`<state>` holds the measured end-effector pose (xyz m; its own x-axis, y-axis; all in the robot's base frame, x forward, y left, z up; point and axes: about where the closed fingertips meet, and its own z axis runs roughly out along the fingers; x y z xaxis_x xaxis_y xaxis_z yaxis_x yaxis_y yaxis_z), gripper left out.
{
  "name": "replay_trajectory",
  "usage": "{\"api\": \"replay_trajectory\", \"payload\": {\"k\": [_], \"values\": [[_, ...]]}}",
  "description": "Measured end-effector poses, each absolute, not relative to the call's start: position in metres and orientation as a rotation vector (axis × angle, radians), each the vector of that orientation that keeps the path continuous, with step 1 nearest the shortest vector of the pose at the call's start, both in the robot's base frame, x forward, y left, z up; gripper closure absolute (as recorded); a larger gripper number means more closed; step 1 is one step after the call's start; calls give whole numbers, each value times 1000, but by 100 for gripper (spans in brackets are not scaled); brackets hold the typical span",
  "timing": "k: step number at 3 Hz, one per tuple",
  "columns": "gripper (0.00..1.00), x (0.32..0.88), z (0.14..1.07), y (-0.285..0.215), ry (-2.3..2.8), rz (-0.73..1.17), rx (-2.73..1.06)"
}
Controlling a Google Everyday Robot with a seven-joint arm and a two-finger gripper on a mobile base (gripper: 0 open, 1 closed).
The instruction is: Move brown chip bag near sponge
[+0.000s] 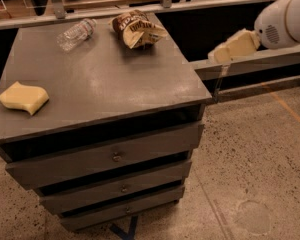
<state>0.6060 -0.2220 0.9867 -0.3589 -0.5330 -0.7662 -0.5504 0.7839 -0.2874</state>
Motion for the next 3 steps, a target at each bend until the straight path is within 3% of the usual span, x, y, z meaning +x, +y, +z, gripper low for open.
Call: {"api": "replay_trajectory", "payload": {"k": [1, 3], "values": [[0, 648, 1021, -203, 1935, -75, -798], [0, 652, 1022, -185, 1906, -107, -844]]}}
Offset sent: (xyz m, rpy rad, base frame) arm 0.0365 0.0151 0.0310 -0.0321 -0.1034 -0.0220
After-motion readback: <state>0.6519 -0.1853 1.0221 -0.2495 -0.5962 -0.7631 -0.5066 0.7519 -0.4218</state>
